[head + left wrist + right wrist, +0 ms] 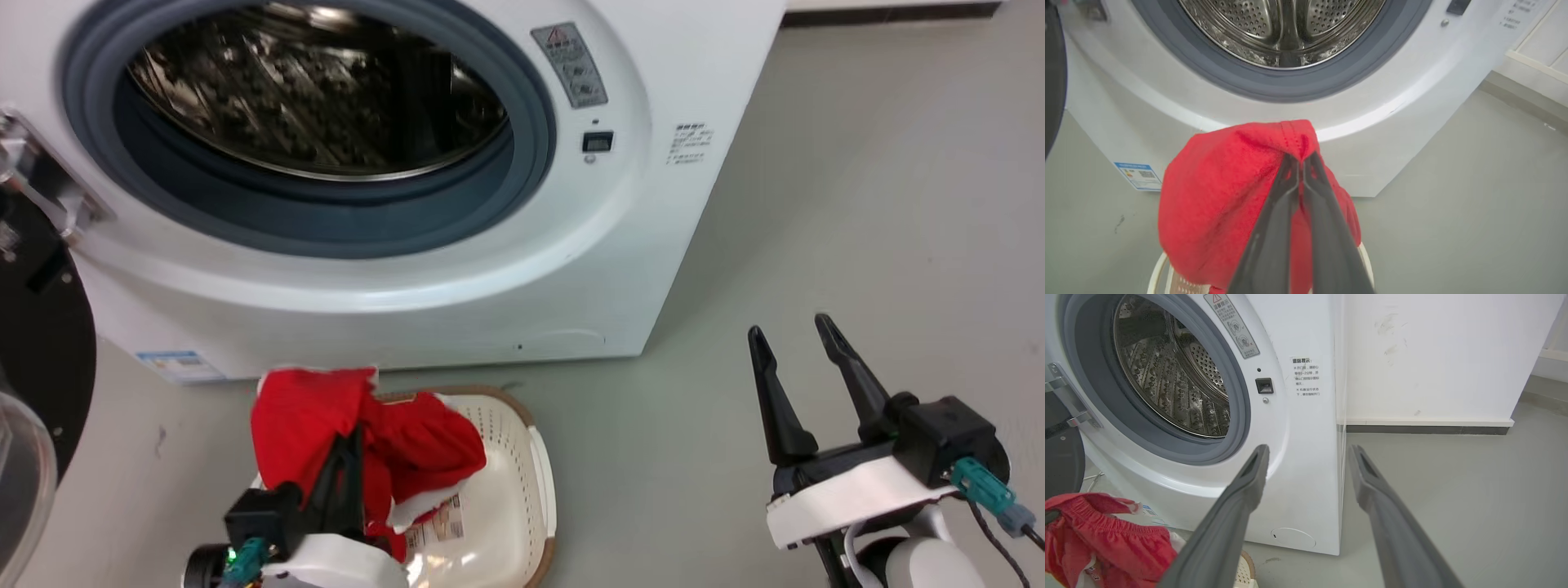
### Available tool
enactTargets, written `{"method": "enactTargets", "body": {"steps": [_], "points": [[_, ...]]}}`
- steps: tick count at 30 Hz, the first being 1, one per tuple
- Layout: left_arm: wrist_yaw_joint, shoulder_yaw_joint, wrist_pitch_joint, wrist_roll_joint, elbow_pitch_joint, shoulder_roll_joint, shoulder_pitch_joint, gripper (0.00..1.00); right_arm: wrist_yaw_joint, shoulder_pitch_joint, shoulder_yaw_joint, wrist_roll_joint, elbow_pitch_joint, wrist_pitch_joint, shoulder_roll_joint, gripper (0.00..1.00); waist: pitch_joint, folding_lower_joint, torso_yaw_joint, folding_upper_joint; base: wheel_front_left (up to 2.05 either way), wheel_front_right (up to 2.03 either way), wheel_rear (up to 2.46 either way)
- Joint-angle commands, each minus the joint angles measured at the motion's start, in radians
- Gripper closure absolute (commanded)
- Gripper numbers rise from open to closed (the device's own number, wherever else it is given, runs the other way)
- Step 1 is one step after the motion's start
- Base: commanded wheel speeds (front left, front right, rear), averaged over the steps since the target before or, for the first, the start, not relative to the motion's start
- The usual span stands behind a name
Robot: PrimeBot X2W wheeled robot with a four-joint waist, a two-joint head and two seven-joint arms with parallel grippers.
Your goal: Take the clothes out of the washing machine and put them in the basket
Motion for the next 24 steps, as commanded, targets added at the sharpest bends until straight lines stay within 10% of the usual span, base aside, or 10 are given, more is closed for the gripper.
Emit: {"method": "enactTargets", "body": {"steps": [1, 24], "points": [[-0.004, -0.003, -0.010, -0.004, 0.031, -0.003, -0.025, 1.00, 0.000, -0.021, 0.002, -0.002, -0.005, -0.005, 0.000, 0.00, 0.063, 0.0000, 0.004, 0.0000, 0.00, 0.00, 0.00], [-0.083, -0.056, -0.050, 0.060, 0.806, -0.003, -0.554, 1.00, 0.000, -0.237, 0.093, 0.011, 0.016, -0.062, 0.001, 0.00, 0.503, 0.0000, -0.088, 0.0000, 0.00, 0.00, 0.00]]}}
